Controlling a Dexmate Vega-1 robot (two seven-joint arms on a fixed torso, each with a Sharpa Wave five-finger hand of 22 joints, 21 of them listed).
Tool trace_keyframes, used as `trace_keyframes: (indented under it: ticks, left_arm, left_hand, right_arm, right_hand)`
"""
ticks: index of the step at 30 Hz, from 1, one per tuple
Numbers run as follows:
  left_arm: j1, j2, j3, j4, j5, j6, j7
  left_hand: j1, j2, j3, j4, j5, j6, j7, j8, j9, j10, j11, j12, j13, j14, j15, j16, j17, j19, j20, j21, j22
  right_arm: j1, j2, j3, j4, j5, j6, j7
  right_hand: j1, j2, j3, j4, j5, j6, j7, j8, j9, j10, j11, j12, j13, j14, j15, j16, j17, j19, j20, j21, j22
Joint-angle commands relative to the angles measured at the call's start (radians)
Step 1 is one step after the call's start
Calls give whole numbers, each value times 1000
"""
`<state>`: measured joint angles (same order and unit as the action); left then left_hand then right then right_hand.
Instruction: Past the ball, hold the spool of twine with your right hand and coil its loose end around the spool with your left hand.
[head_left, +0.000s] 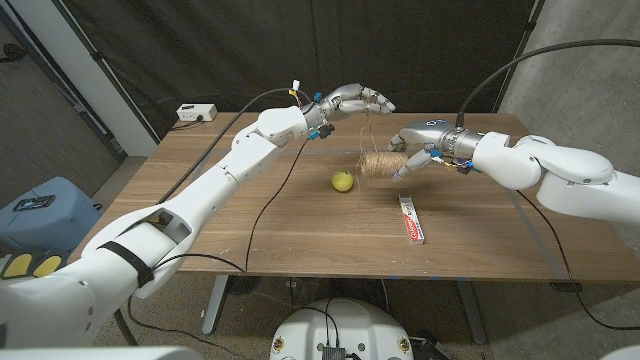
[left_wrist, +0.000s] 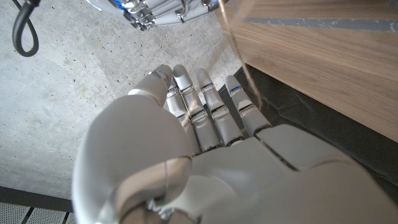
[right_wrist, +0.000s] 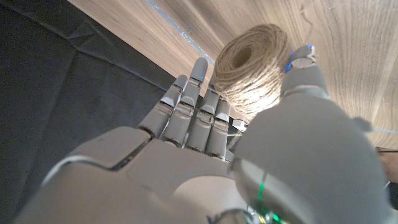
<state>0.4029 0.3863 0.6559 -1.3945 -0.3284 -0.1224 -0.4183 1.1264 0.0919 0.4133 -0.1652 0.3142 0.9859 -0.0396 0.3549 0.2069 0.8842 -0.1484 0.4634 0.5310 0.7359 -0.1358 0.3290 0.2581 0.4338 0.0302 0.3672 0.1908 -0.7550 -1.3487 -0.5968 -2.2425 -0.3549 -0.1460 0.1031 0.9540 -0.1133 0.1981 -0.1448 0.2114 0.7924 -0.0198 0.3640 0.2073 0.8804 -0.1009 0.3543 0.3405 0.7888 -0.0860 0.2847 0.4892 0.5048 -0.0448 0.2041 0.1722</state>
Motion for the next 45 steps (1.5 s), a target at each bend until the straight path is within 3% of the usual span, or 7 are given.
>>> trace_keyframes:
  ticks: [1,24,45]
  left_arm:
    - [2,6,0,-12,4,11,6]
    - [9,3,1,-10,6,19,19]
    - [17,8,0,-14,7,30,26]
  left_hand:
    - [4,6,-3,2,4,-4,-2,-1,3,2,0,-2,5,3,-1,1,2,1,0,4,3]
    - [3,8,-4,3,4,-6,-1,-4,4,3,0,-8,7,2,1,-3,4,-2,2,5,3]
    - [2,8,-5,3,4,-15,2,-10,4,-3,0,-14,12,-4,2,-10,4,-6,1,4,2]
  right_arm:
    - [-27,-32,34,-22,47,41,-40]
    - [-76,-123,95,-69,108,72,-139]
    - [-78,-152,108,-90,112,53,-169]
  right_hand:
    - [164,173,-6,2,6,196,-169,21,12,100,-92,6,6,6,-148,-3,3,7,-40,-3,4]
    - [165,176,-8,1,6,195,-164,21,12,101,-88,3,6,10,-147,-6,7,8,-42,-3,4]
    - [163,176,-10,2,6,193,-166,19,12,100,-87,1,7,10,-147,-14,6,8,-42,-3,3]
